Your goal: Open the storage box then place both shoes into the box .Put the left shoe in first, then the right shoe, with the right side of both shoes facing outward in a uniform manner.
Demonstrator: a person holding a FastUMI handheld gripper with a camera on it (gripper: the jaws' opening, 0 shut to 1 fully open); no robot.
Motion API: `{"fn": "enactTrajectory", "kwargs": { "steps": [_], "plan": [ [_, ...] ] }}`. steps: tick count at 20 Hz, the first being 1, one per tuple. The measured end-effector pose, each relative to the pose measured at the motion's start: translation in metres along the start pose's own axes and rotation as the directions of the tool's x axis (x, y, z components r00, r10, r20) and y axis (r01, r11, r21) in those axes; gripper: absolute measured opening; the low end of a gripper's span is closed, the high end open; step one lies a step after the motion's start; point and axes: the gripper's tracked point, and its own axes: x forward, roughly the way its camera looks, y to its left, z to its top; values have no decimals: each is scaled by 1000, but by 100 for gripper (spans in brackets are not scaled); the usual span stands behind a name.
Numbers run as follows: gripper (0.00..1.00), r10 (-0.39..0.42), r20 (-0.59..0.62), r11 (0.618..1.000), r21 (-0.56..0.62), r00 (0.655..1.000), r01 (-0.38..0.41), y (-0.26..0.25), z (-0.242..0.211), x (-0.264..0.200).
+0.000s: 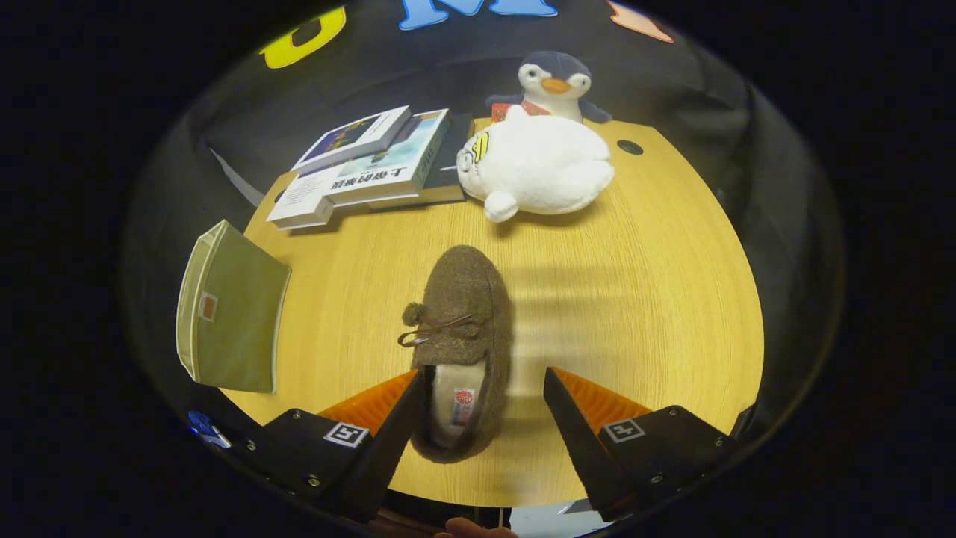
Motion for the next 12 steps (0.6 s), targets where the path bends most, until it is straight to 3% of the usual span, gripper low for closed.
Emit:
{"fn": "enactTrajectory", "kwargs": {
  "steps": [2,6,8,9,11,12],
  "plan": [
    [98,14,-24,1000,1,1000,-14,-1,-2,11],
    [97,-32,-54,999,-22,998,31,-17,-1,42],
    [90,-61,-59,998,-20,996,60,-28,3,58],
    [83,-40,-68,999,-12,997,39,-26,3,62],
    [58,46,-84,999,25,995,-44,-8,4,66],
    [45,39,-92,999,32,995,-36,-7,3,67]
  ]
}}
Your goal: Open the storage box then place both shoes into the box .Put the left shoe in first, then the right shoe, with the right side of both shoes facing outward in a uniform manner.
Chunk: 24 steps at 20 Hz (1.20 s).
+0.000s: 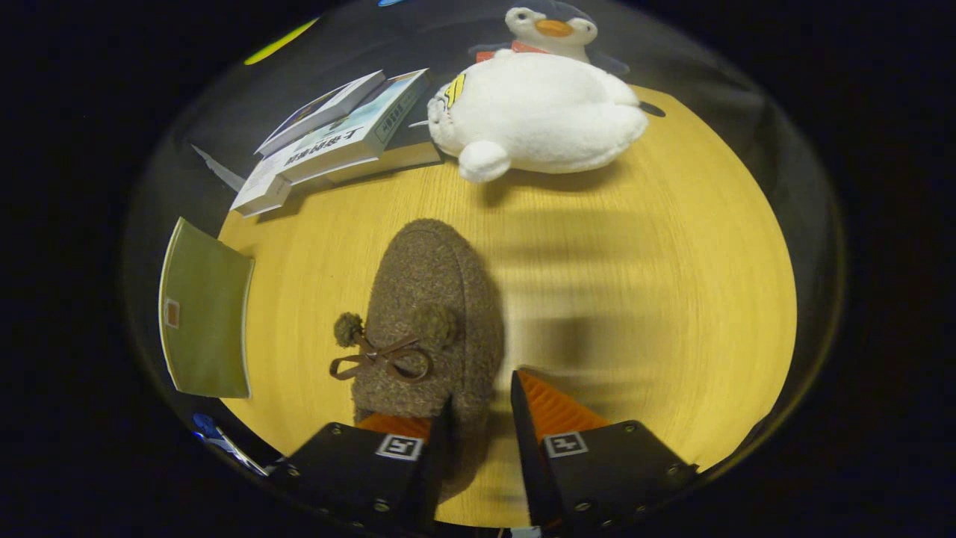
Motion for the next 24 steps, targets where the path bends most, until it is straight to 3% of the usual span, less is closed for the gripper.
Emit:
{"fn": "enactTrajectory", "kwargs": {
  "steps": [1,2,3,17,24],
  "plan": [
    [20,-8,-8,1000,-14,1000,8,1,1,-1],
    [20,-45,-3,999,-20,999,45,-7,2,-9],
    [1,-61,-8,997,-37,998,61,-8,0,-6],
    [1,17,5,997,-80,1000,-17,76,24,-88],
    [1,47,28,987,-158,999,-42,132,44,-121]
  ]
}}
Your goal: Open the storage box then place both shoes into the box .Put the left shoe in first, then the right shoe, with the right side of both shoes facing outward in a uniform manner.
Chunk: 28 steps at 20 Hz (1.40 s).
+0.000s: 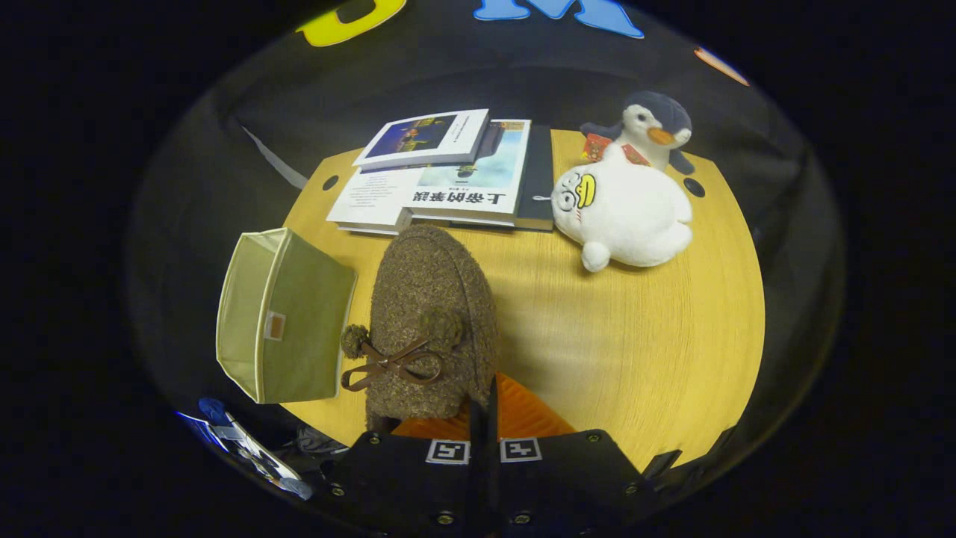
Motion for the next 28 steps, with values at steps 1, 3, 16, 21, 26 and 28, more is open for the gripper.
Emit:
{"fn": "enactTrajectory", "kwargs": {
  "steps": [1,3,16,21,26,28],
  "plan": [
    [1,11,2,1000,-4,1000,-11,9,2,-3],
    [1,35,-3,999,-15,999,-35,28,7,-9],
    [1,130,-14,988,-82,991,-131,129,40,-17],
    [1,180,-32,973,-139,983,-183,183,51,-13],
    [1,203,-55,959,-188,978,-210,232,58,-2],
    [1,203,-71,954,-209,977,-214,246,58,6]
  ]
}}
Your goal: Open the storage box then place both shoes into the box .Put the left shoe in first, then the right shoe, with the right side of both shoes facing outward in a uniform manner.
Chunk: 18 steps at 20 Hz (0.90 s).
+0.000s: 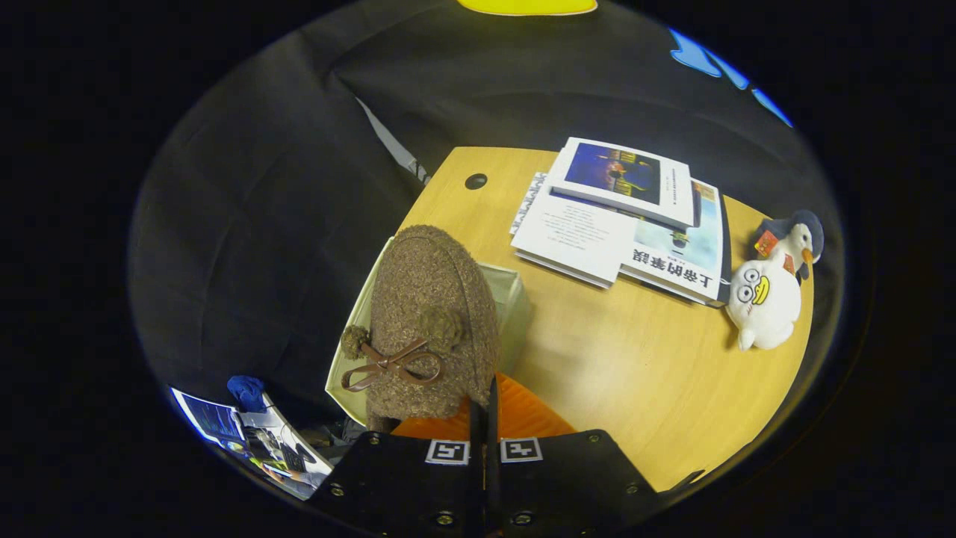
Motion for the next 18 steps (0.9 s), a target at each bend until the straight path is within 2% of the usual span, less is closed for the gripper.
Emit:
{"fn": "enactTrajectory", "kwargs": {
  "steps": [5,11,18],
  "plan": [
    [1,-12,-45,998,-59,999,10,25,3,26],
    [1,-23,-72,999,-43,997,20,41,6,51],
    [1,-68,-79,994,-92,995,61,56,4,75]
  ]
}}
